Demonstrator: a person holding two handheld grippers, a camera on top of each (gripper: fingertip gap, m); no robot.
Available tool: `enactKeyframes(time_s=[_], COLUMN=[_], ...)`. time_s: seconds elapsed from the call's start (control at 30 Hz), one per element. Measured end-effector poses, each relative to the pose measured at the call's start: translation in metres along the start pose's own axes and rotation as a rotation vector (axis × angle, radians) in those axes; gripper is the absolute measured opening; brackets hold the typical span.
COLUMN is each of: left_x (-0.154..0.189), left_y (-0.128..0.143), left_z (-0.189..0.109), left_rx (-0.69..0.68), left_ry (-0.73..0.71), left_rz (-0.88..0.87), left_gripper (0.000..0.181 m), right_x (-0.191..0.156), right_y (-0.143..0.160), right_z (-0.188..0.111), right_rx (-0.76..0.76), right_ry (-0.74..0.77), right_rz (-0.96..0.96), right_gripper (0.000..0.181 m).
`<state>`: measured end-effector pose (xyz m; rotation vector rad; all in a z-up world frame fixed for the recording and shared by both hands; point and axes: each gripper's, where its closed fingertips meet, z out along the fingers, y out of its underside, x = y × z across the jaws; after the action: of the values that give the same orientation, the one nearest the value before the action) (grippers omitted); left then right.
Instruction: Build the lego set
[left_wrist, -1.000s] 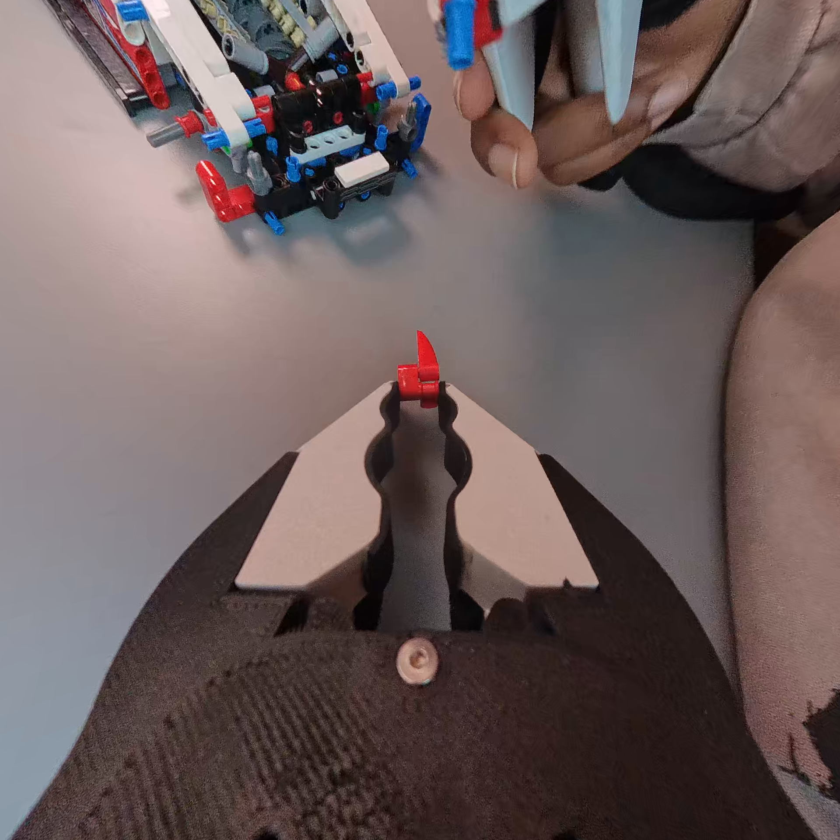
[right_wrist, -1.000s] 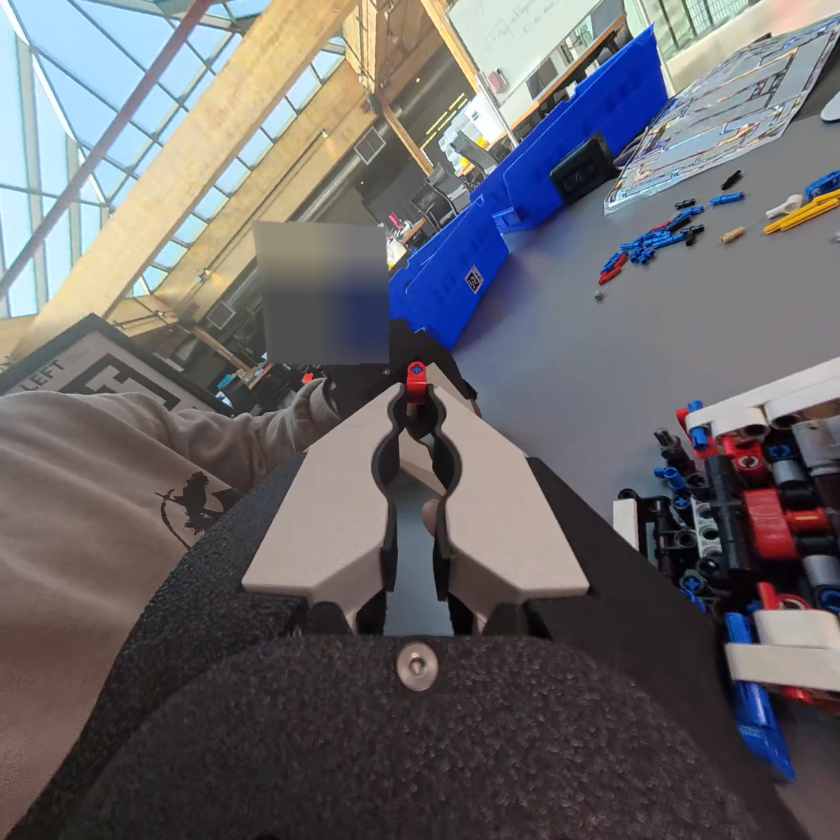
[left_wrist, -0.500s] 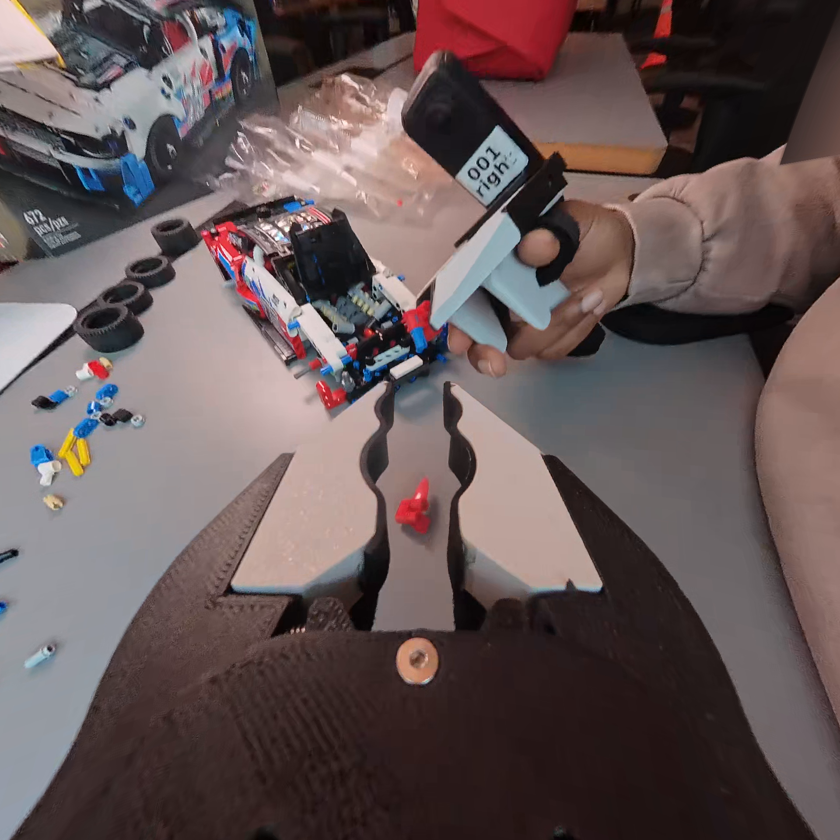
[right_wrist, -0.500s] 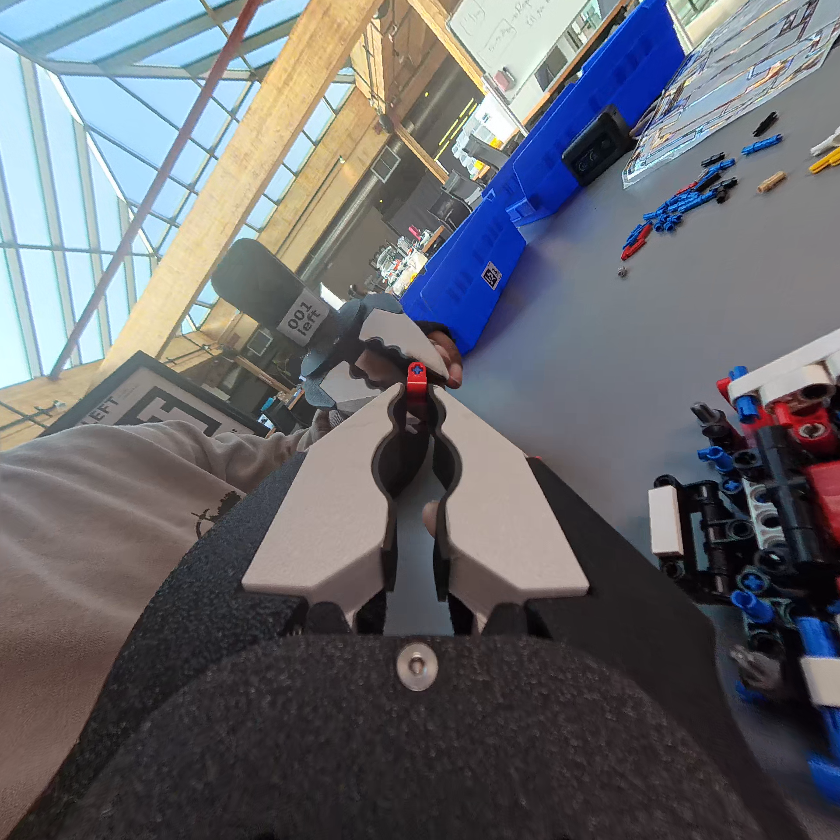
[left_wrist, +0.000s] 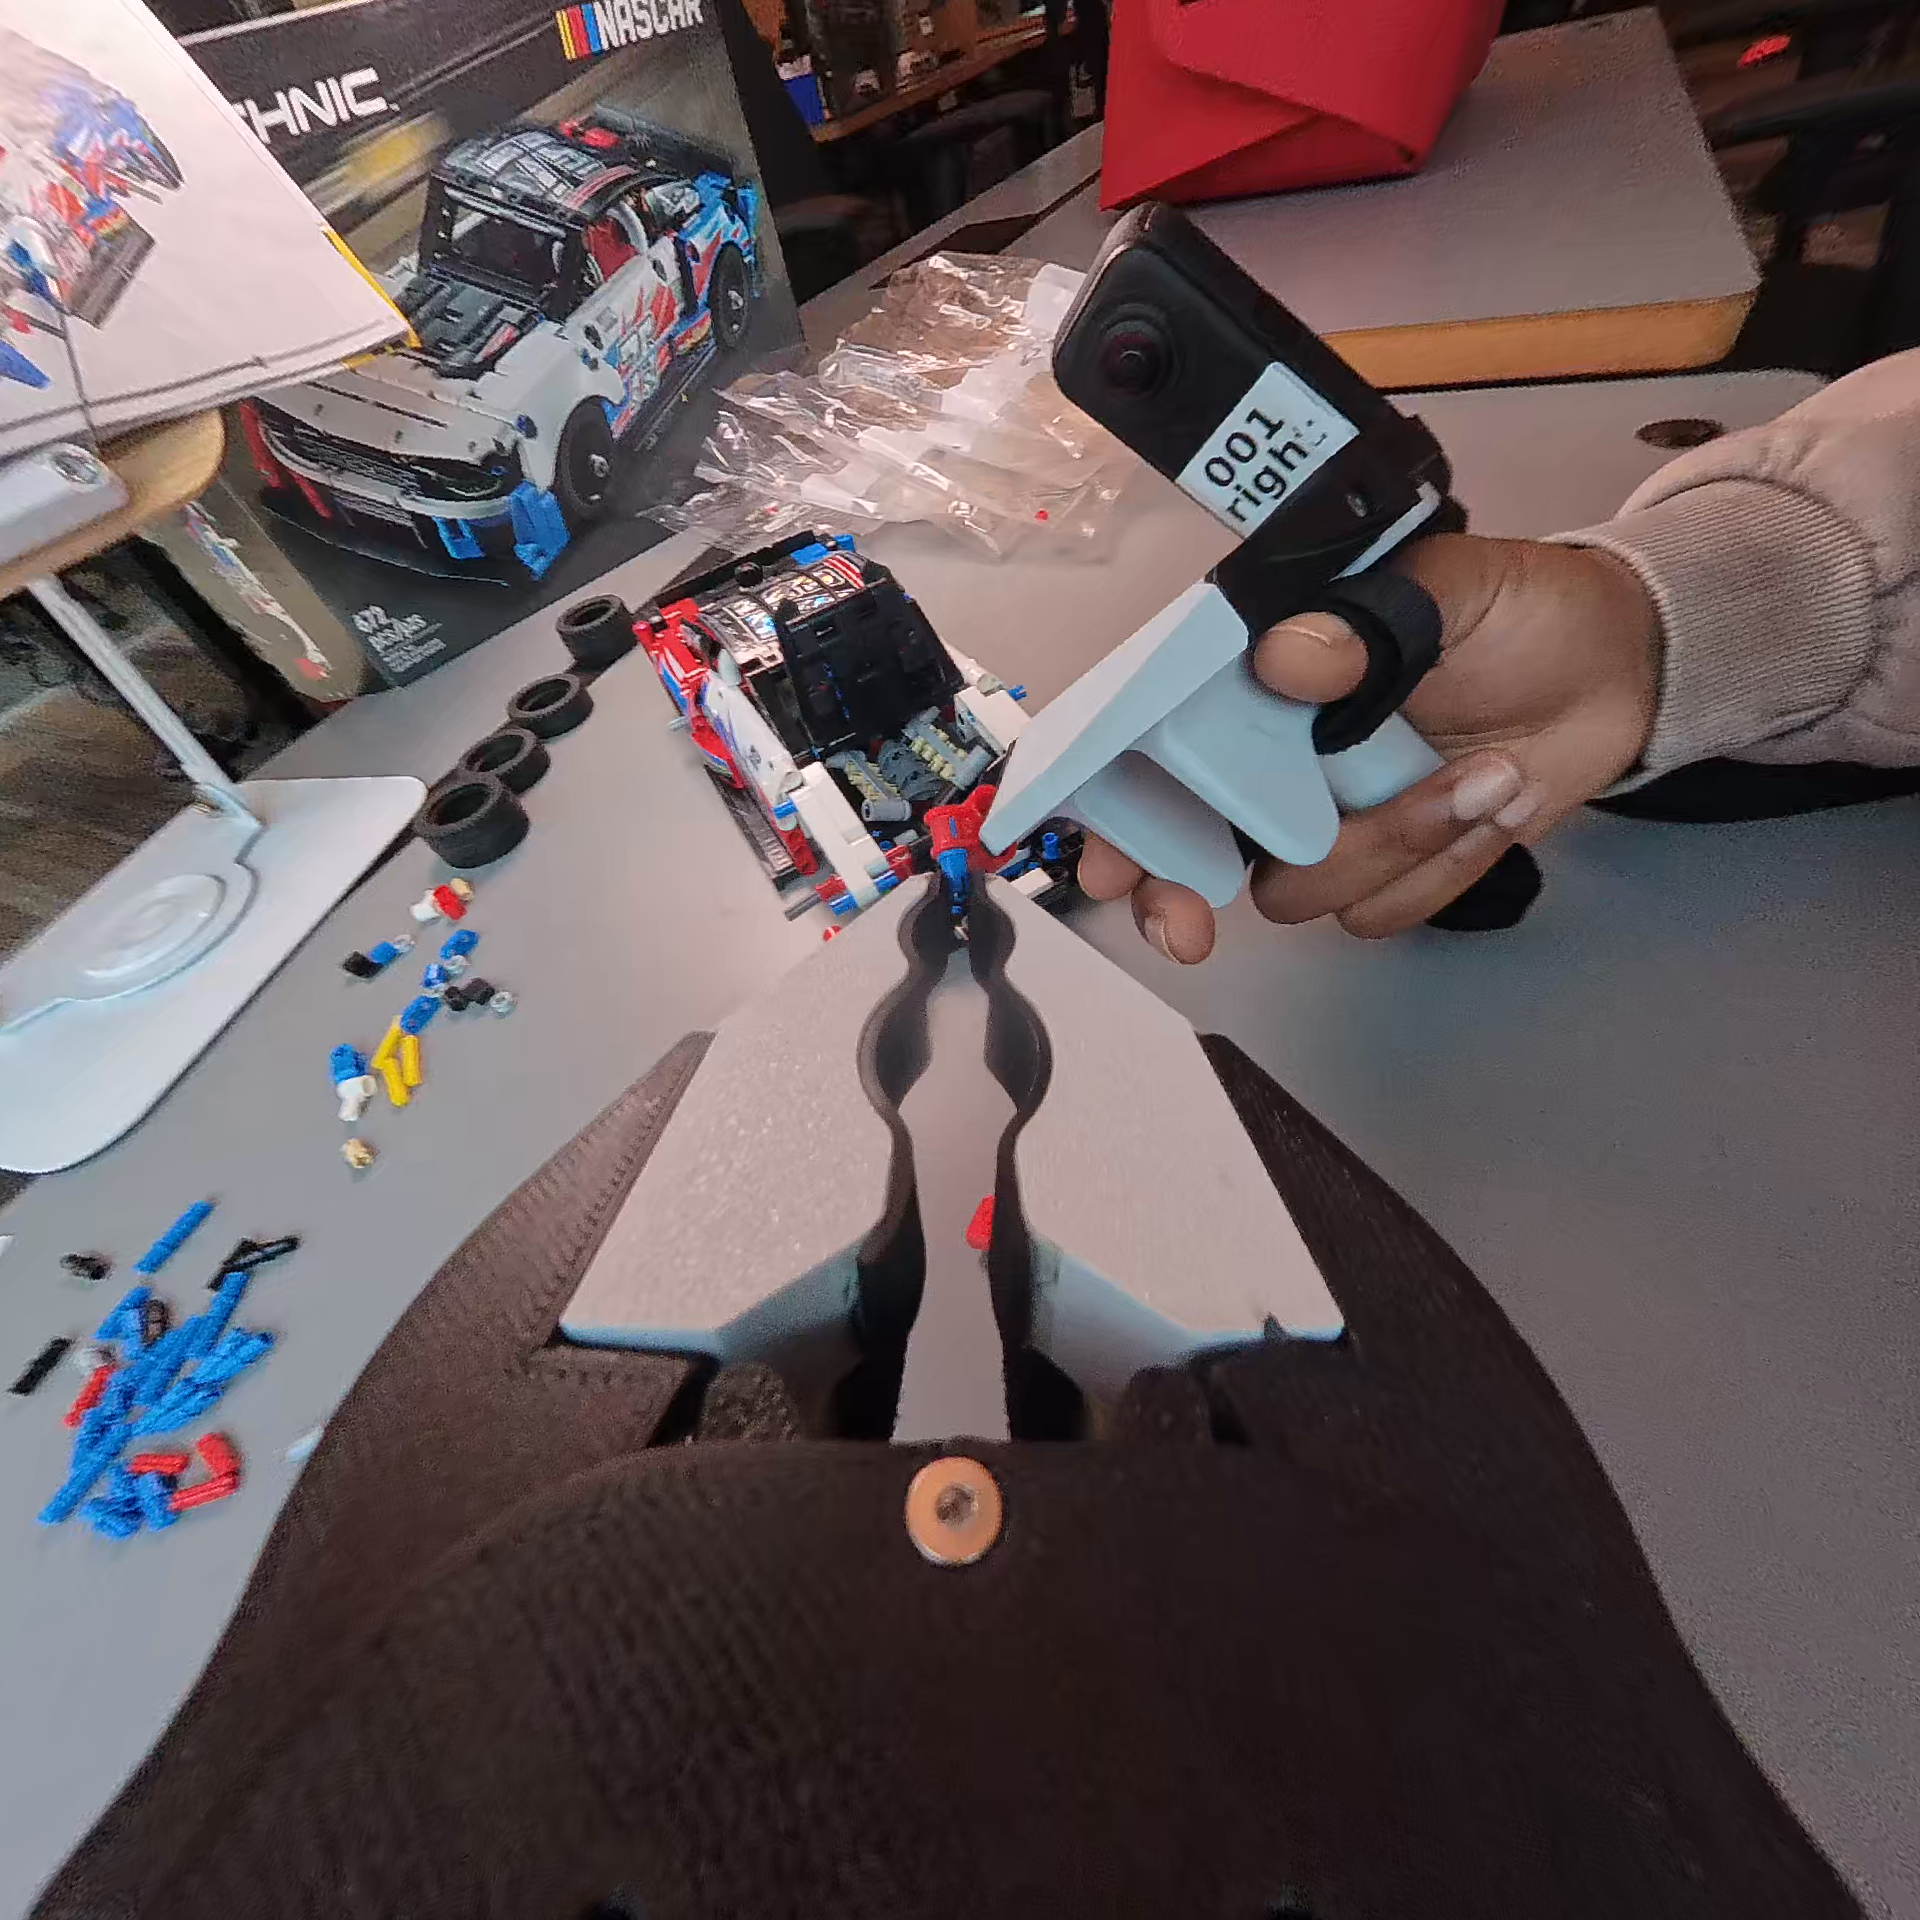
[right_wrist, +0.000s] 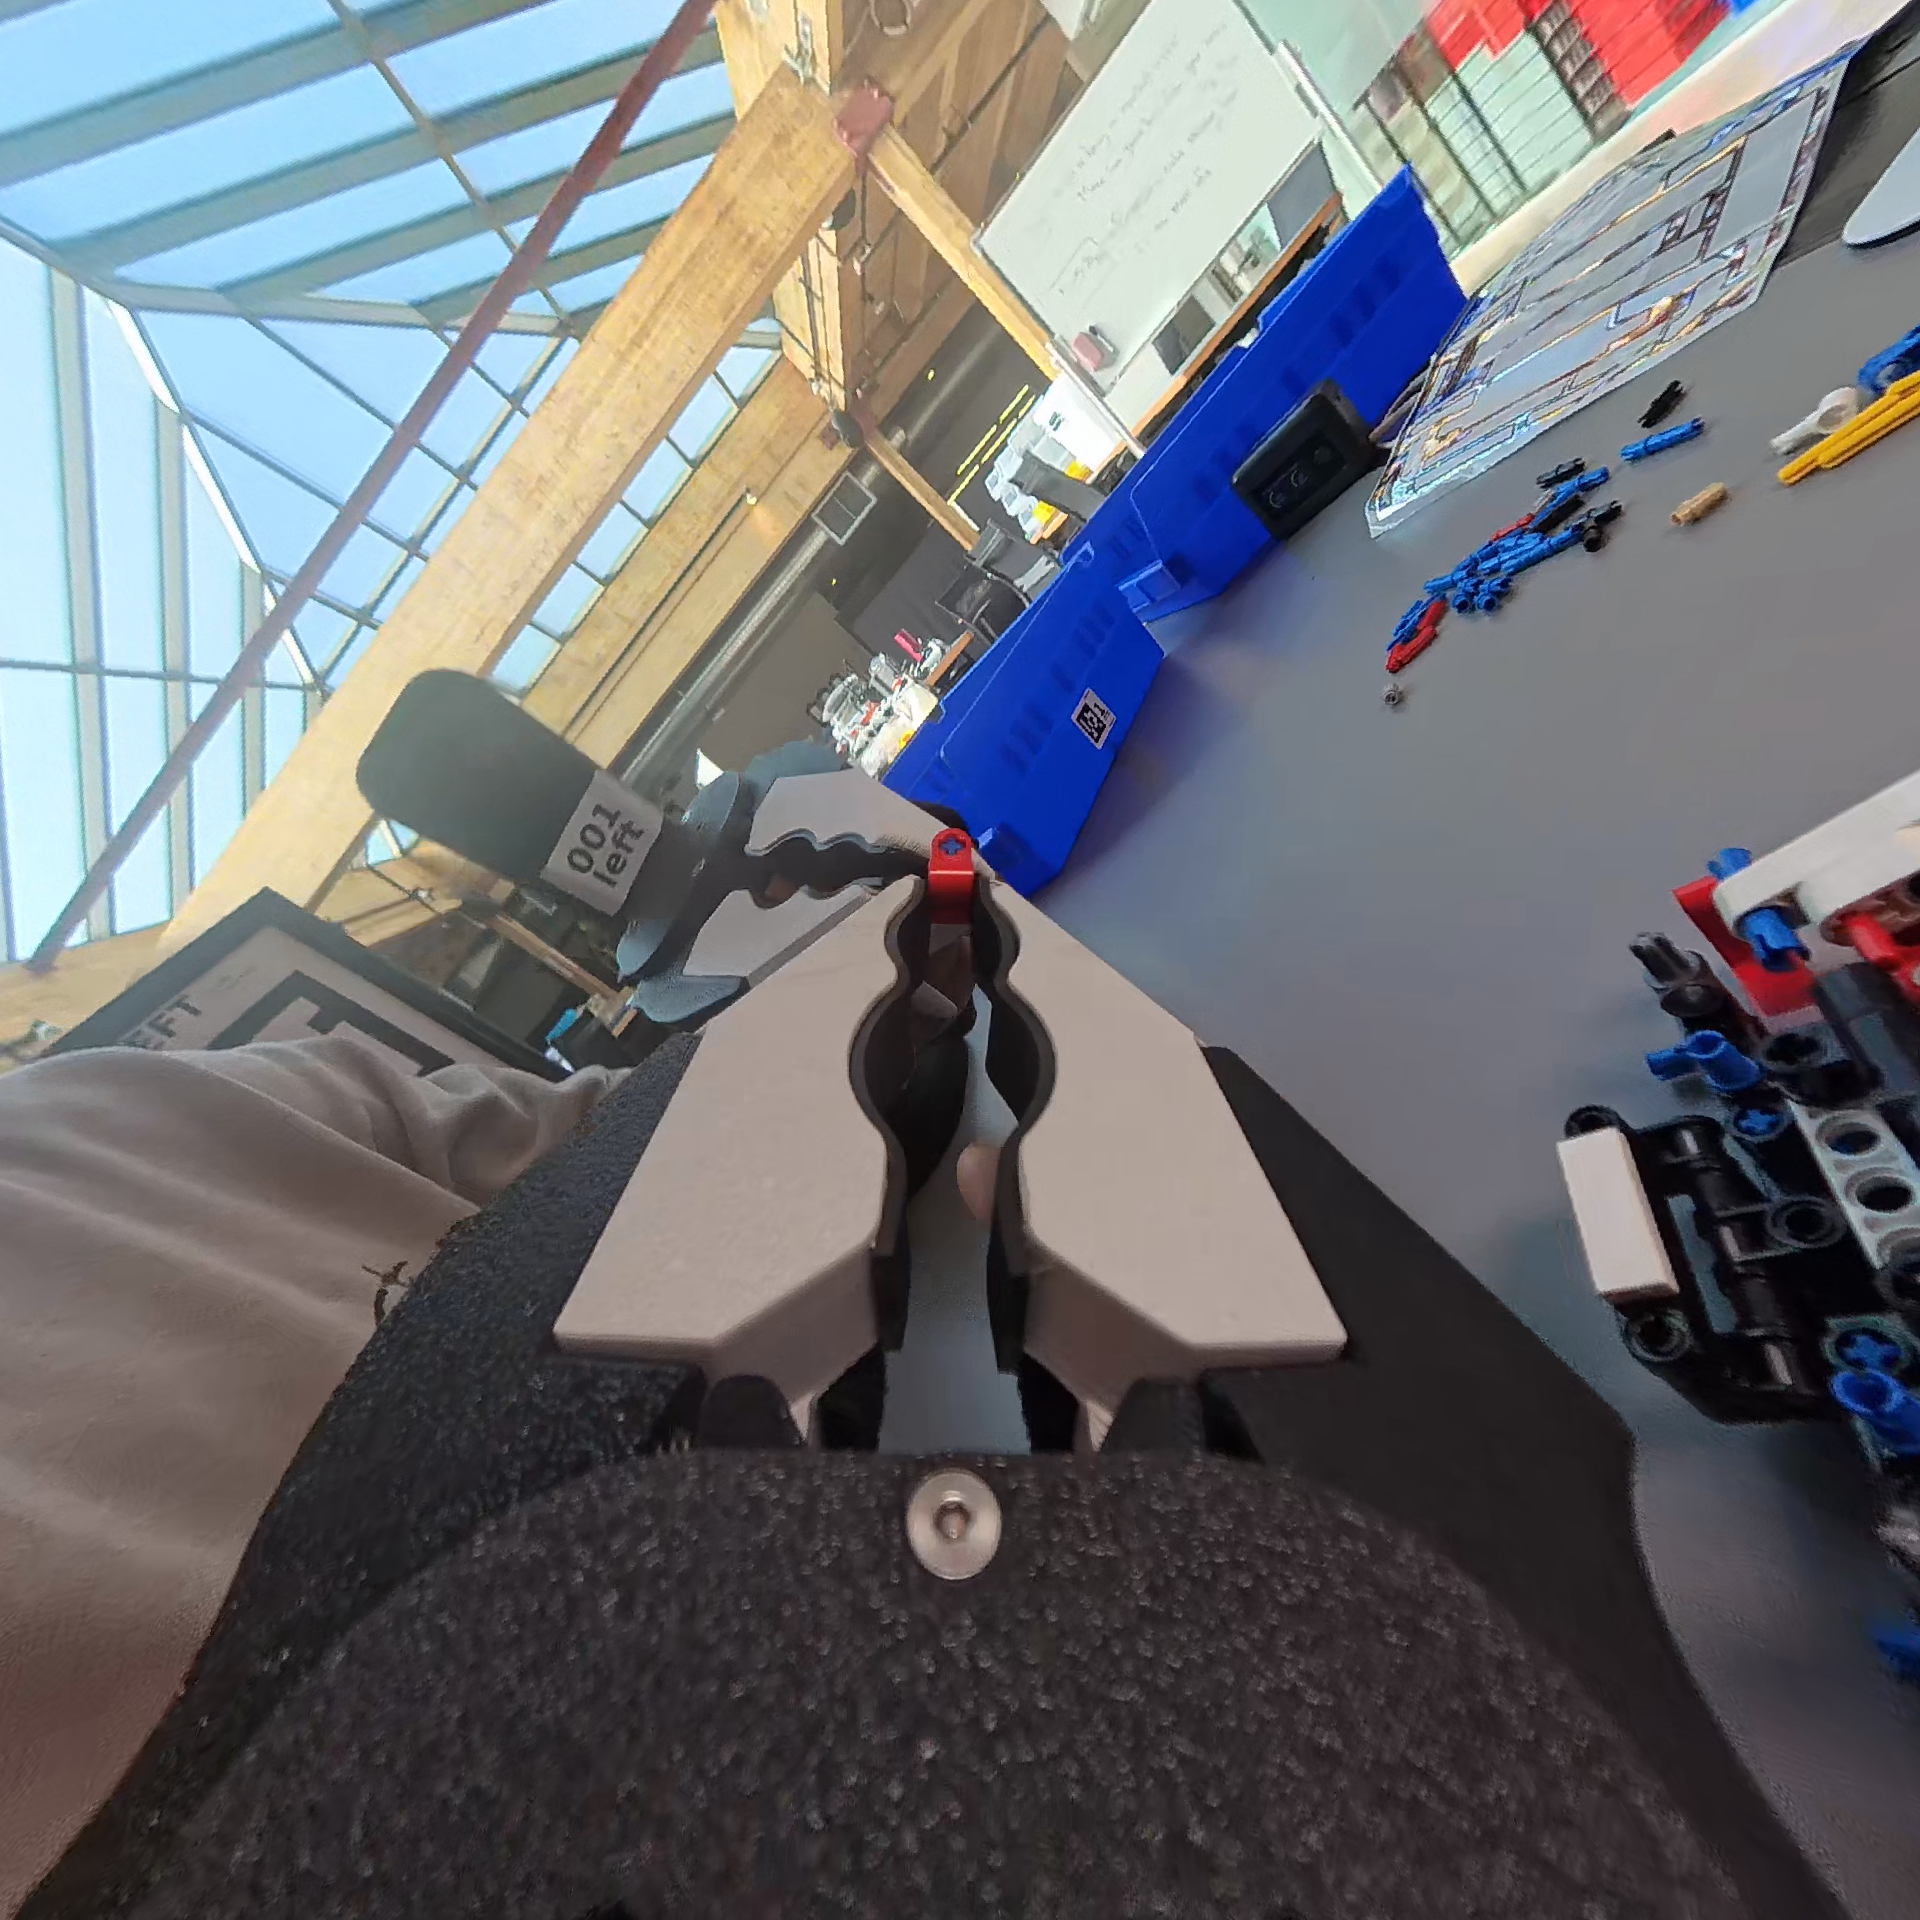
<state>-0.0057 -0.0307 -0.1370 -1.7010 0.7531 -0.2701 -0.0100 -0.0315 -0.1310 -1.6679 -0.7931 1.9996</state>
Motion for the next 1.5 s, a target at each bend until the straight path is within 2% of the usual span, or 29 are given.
enactKeyframes(time_s=[0.07, 0.13, 0.17, 0.2, 0.23, 0.27, 0.33, 0.37, 0.43, 0.5, 0.53, 0.6, 0.67, 0.73, 0.8, 0.9, 1.0, 1.07, 1.13, 1.37, 1.5], left_x=[-0.001, 0.003, 0.01, 0.017, 0.02, 0.016, 0.003, -0.002, -0.005, -0.009, -0.01, -0.013, -0.008, 0.001, 0.007, 0.015, 0.024, 0.032, 0.039, 0.053, 0.054], left_y=[-0.001, -0.003, -0.001, 0.005, 0.01, 0.01, 0.009, 0.013, 0.029, 0.045, 0.051, 0.056, 0.055, 0.053, 0.051, 0.049, 0.041, 0.036, 0.033, 0.032, 0.031], left_z=[0.002, 0.004, 0.005, 0.006, 0.008, 0.007, 0.007, 0.007, 0.007, 0.003, 0.002, 0.0, -0.001, -0.002, -0.001, -0.002, -0.003, -0.005, -0.006, -0.006, -0.006], left_rx=[0.004, 0.022, 0.017, 0.002, -0.012, -0.014, -0.011, -0.013, -0.077, -0.127, -0.15, -0.174, -0.175, -0.17, -0.163, -0.153, -0.117, -0.09, -0.077, -0.085, -0.079], left_ry=[-0.067, -0.054, -0.01, 0.012, 0.006, -0.011, 0.011, 0.045, 0.12, 0.155, 0.168, 0.167, 0.201, 0.248, 0.274, 0.317, 0.358, 0.386, 0.409, 0.437, 0.442], left_rz=[0.1, 0.107, 0.085, 0.073, 0.095, 0.112, 0.019, -0.039, -0.122, -0.147, -0.147, -0.134, -0.133, -0.145, -0.145, -0.143, -0.122, -0.095, -0.072, -0.008, -0.005], left_gripper=[0.001, 0.0, 0.0, 0.0, 0.0, 0.0, 0.001, 0.001, 0.001, 0.001, 0.001, 0.001, 0.002, 0.002, 0.001, 0.002, 0.002, 0.002, 0.002, 0.002, 0.002], right_x=[0.001, 0.001, 0.005, 0.009, 0.011, 0.008, 0.003, 0.004, 0.016, 0.038, 0.052, 0.067, 0.071, 0.074, 0.076, 0.063, 0.019, 0.0, -0.005, -0.002, -0.003], right_y=[-0.006, -0.011, -0.036, -0.061, -0.083, -0.091, -0.081, -0.066, -0.011, 0.035, 0.049, 0.063, 0.071, 0.069, 0.067, 0.058, 0.039, 0.04, 0.046, 0.057, 0.058], right_z=[-0.002, -0.004, -0.016, -0.031, -0.046, -0.055, -0.051, -0.041, -0.026, -0.035, -0.042, -0.05, -0.054, -0.056, -0.062, -0.057, -0.035, -0.027, -0.023, -0.018, -0.019], right_rx=[0.092, 0.163, 0.319, 0.41, 0.468, 0.46, 0.329, 0.196, -0.236, -0.553, -0.674, -0.816, -0.881, -0.893, -0.922, -0.855, -0.632, -0.559, -0.536, -0.547, -0.546], right_ry=[0.004, -0.01, 0.007, 0.006, 0.021, 0.058, 0.095, 0.093, 0.136, 0.255, 0.342, 0.459, 0.495, 0.53, 0.556, 0.486, 0.281, 0.161, 0.098, 0.061, 0.049], right_rz=[0.081, 0.149, 0.159, 0.178, 0.123, 0.001, -0.139, -0.144, -0.172, -0.403, -0.539, -0.729, -0.779, -0.821, -0.851, -0.862, -0.839, -0.774, -0.742, -0.715, -0.705], right_gripper=[0.004, 0.004, 0.004, 0.004, 0.004, 0.004, 0.004, 0.004, 0.005, 0.004, 0.005, 0.005, 0.005, 0.005, 0.018, 0.028, 0.023, 0.02, 0.019, 0.003, 0.002])
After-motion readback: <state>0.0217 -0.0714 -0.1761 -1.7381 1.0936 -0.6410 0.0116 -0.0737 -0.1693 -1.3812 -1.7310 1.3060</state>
